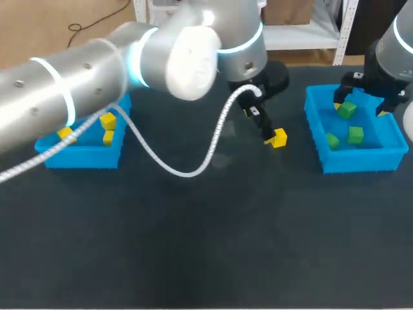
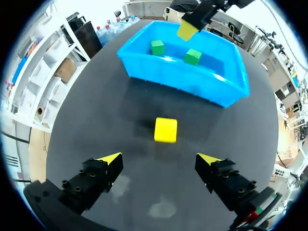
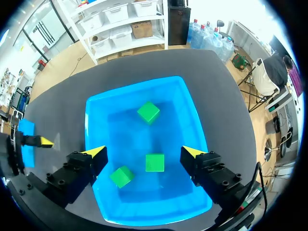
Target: Put the green cubes in the right bin and the yellow cubes in the left bin.
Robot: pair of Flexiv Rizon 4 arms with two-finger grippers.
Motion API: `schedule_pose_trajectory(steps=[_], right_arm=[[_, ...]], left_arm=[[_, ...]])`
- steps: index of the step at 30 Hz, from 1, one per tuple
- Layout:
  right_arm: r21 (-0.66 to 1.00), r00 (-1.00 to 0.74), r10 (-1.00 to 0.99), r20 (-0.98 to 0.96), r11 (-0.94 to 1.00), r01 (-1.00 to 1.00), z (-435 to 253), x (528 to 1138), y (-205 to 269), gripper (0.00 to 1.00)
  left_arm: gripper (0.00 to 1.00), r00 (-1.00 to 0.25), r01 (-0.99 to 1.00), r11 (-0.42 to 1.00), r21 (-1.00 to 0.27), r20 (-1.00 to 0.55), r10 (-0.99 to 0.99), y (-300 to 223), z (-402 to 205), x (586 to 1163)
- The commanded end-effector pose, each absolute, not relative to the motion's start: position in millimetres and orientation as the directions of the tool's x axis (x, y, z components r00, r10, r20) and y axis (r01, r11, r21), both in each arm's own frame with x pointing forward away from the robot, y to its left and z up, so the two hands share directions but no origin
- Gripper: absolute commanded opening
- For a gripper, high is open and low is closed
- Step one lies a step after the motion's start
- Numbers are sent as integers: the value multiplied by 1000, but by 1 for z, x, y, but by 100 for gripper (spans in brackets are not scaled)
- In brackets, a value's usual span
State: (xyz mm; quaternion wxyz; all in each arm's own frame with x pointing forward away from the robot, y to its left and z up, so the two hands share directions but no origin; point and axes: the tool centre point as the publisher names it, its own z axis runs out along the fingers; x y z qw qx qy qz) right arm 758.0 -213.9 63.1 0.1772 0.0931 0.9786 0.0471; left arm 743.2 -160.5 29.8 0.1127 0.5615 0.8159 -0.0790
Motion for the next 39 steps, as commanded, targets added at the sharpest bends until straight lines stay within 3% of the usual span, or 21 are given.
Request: schedule_pose_trajectory(steps=[1,12,13,14,15,16,24,30,39], right_arm=[[124,-917,201,-345,978,168,63,756,-214,100],[124,-917,201,-345,978,168,63,756,-214,100],[124,-917,201,-345,978,168,63,756,-214,100],[124,-917,201,-345,978,168,63,756,-214,100],[124,-917,201,-345,978,168,63,756,-214,100],[124,-917,201,-345,978,168,63,756,-214,100],[124,-917,201,-345,978,168,63,756,-214,100],[124,-917,201,-345,978,168,63,756,-214,100],[124,-917,201,-345,978,168,63,756,-214,100]], left_arm=[[100,-354,934,355,-28,-195,915,-189,13,762],[100,-374,927,374,-34,-179,910,-199,-3,768],[76,-375,927,375,-35,-178,910,-199,-4,769],[42,-375,926,375,-36,-177,910,-200,-5,769],[15,-375,927,375,-36,-177,910,-200,-7,769],[0,-375,926,375,-37,-167,912,-199,-8,768],[0,-374,928,369,-57,-139,917,-193,-10,763],[0,-388,919,395,-20,-237,891,-186,32,778],[0,-464,841,526,123,-336,820,-97,115,813]])
